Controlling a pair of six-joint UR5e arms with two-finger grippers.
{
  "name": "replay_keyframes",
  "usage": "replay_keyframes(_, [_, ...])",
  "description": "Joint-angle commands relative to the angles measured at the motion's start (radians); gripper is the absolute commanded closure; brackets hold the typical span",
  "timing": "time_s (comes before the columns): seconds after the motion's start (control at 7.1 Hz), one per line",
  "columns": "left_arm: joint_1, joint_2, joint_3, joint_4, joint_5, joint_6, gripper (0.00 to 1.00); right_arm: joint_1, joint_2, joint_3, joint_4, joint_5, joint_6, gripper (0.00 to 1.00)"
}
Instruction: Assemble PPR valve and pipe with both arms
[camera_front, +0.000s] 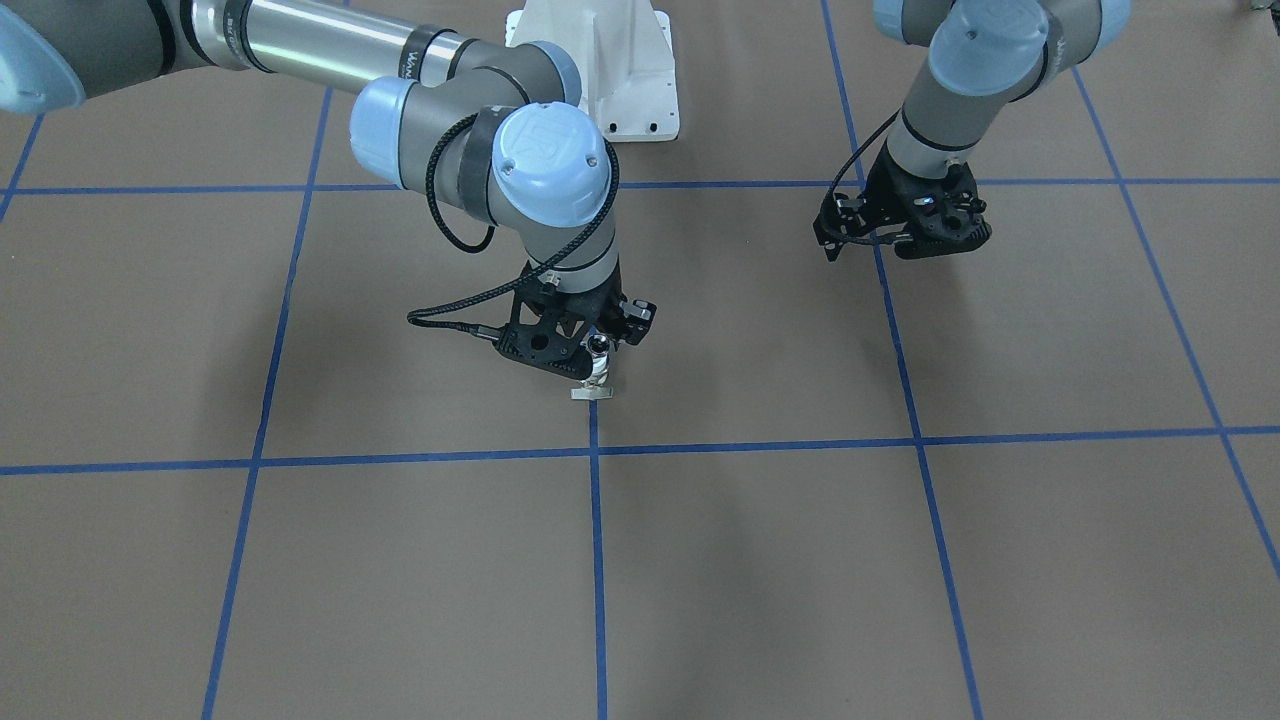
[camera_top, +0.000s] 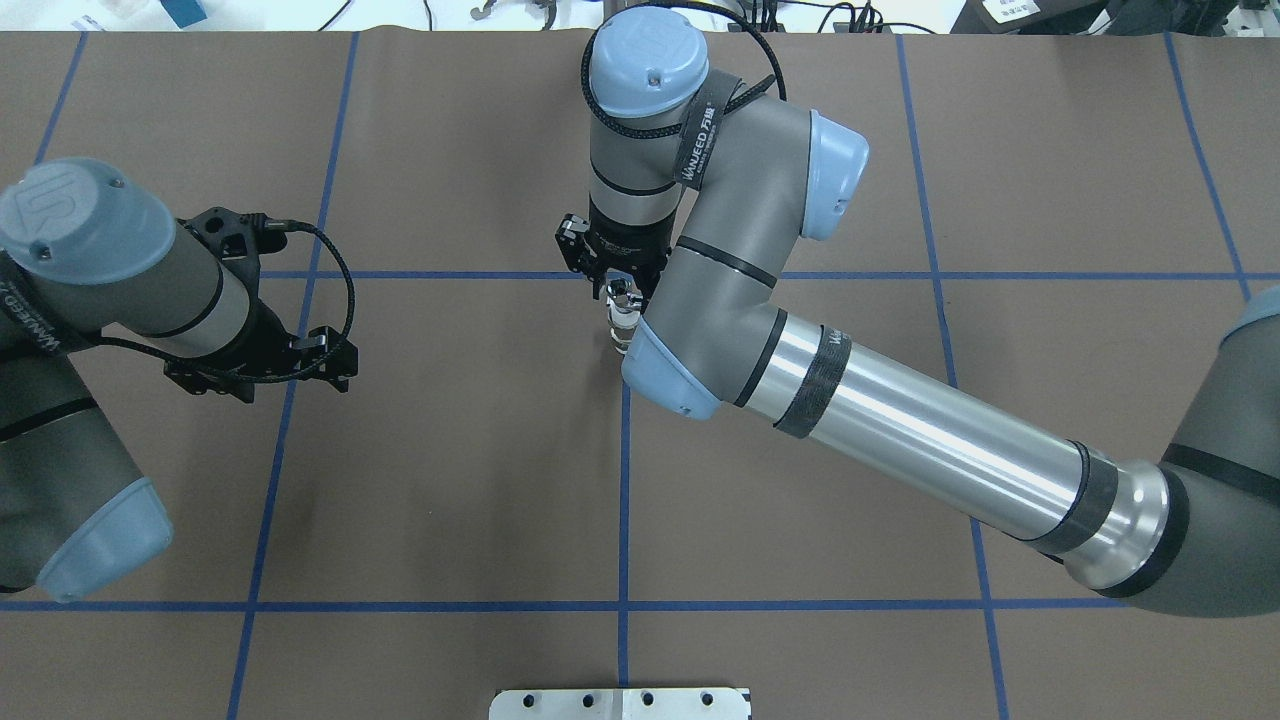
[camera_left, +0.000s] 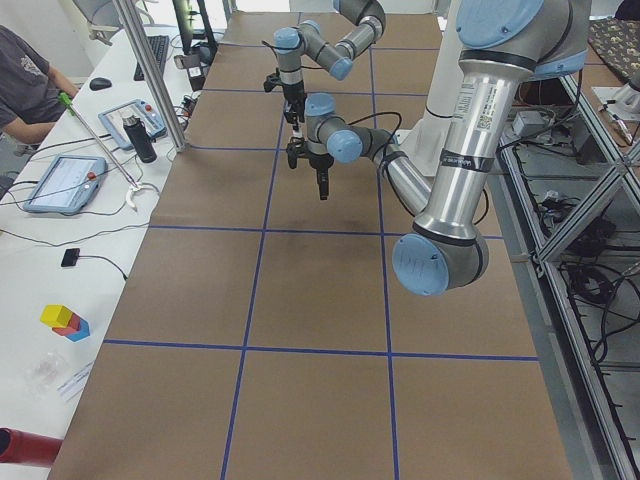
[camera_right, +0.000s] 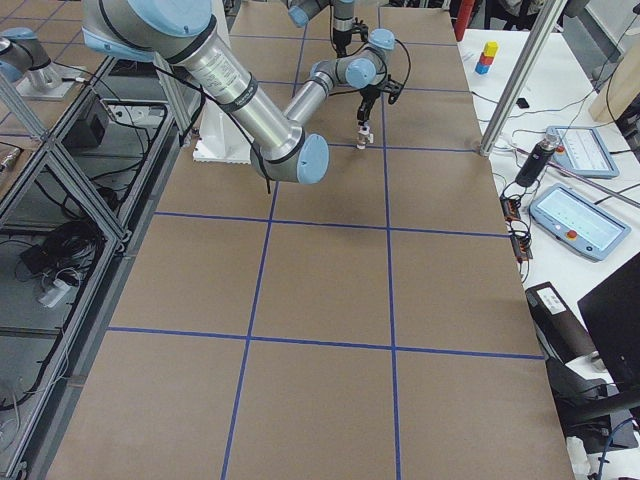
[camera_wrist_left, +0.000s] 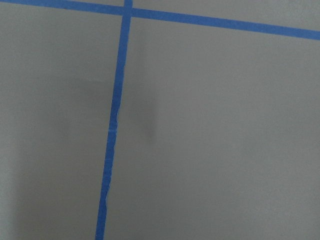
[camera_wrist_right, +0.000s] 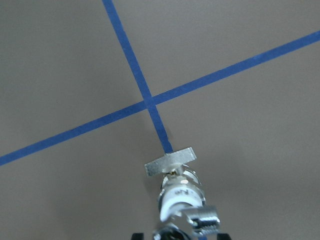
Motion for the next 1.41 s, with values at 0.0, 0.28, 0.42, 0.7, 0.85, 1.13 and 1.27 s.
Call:
replay_keyframes(0.0, [0.000,0.001,-0.001,0.000,0.000,-0.002,0.00,0.000,0.000,0.003,0.000,0.000,0.001,0.42])
replay_keyframes(0.28, [0.000,0.001,-0.001,0.000,0.000,0.000,0.00,0.000,-0.002,0.022,-0.002,-0.001,0.003,0.01])
replay_keyframes(0.42, [-0.002,0.001,-0.010,0.000,0.000,0.000,0.00,0.012,-0.043,0.088,-0.005,0.002,0.003,0.01])
replay_keyframes(0.7, [-0.026,0.004,-0.036,0.002,-0.005,0.006,0.00,0.085,-0.284,0.383,-0.003,0.018,-0.014,0.00])
replay_keyframes(0.85, [-0.058,0.042,-0.059,0.000,-0.009,0.021,0.00,0.124,-0.407,0.486,-0.005,0.026,-0.064,0.00])
replay_keyframes(1.13, [-0.171,0.175,-0.125,-0.002,-0.075,0.212,0.00,0.240,-0.610,0.542,0.000,0.038,-0.396,0.00])
replay_keyframes(1.27, [-0.281,0.226,-0.127,-0.003,-0.168,0.357,0.00,0.315,-0.699,0.546,0.004,0.038,-0.563,0.00])
